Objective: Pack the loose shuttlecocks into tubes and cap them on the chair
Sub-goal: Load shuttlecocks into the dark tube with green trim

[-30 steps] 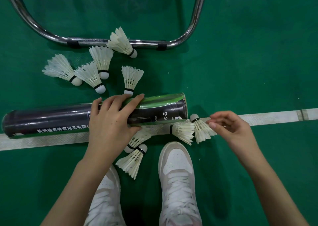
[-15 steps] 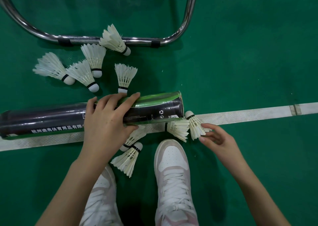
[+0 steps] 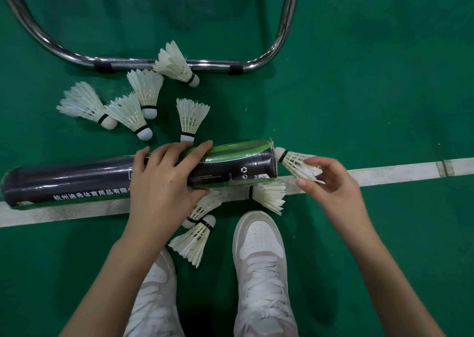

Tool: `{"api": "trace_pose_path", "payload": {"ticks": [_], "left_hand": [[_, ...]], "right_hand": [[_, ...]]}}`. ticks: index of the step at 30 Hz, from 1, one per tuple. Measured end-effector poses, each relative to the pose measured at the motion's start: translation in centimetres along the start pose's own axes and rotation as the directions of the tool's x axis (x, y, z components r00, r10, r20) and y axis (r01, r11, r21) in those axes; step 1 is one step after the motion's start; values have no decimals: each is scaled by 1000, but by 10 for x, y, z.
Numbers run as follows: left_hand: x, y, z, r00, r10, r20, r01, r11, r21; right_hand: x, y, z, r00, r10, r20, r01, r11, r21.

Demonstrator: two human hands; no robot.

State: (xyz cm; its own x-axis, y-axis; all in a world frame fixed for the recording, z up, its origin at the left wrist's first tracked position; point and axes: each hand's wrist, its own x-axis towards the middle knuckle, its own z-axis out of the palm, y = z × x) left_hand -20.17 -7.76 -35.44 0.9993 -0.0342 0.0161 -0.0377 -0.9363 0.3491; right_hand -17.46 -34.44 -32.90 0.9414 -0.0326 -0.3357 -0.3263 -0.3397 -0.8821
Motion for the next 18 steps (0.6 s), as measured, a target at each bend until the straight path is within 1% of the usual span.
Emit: {"api": "trace_pose_path", "payload": {"ticks": [6,11,13,15,18], "left_hand": [[0,-4,0,1000,-20,-16,20,1000,0],[0,-3,-4,999,-32,-28,32,999,-13],[1,-3,-5,999,-34,-30,33,999,-17],[1,-4,-5,999,-32,-34,31,999,-19],[0,-4,-6,999,-35,-38,34,999,-19]], "right_hand": [[4,-34,13,996,-84,43,82,995,47],[10,-40,29,987,-73,146,74,997,4],[11,-41,37,983,-51,174,49,999,17],[12,-42,46,982,-44,182,41,999,24],[10,-44,58,988,-77,131,76,997,16]]}}
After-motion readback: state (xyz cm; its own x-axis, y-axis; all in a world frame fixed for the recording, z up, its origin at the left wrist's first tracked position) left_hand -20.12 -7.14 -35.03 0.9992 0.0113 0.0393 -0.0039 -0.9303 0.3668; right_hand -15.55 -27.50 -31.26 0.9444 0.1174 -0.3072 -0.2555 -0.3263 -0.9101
